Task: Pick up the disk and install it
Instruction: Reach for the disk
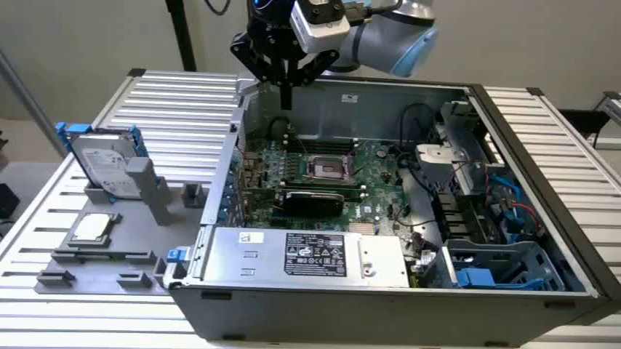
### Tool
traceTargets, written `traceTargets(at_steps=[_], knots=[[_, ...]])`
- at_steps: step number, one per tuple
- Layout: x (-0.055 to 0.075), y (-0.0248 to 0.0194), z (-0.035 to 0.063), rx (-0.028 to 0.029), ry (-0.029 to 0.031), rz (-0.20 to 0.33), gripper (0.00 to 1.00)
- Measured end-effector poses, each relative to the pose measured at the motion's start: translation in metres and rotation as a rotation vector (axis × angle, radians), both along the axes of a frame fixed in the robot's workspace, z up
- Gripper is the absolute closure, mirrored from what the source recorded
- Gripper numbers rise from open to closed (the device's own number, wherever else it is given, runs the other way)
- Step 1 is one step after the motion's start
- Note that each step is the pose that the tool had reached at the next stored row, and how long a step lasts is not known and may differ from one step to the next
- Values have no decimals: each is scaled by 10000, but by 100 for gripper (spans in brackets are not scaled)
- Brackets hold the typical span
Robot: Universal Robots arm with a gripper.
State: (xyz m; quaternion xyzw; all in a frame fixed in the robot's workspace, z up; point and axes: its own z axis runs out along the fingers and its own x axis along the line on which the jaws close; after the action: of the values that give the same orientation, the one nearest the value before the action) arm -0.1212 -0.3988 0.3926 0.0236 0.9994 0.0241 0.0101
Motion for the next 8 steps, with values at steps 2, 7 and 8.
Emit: traceTargets(at_steps=[2, 7, 8], knots=[[0, 0, 0, 0, 0, 1, 89], [0, 0, 0, 0, 0, 3, 89], [0, 0, 0, 0, 0, 4, 89]])
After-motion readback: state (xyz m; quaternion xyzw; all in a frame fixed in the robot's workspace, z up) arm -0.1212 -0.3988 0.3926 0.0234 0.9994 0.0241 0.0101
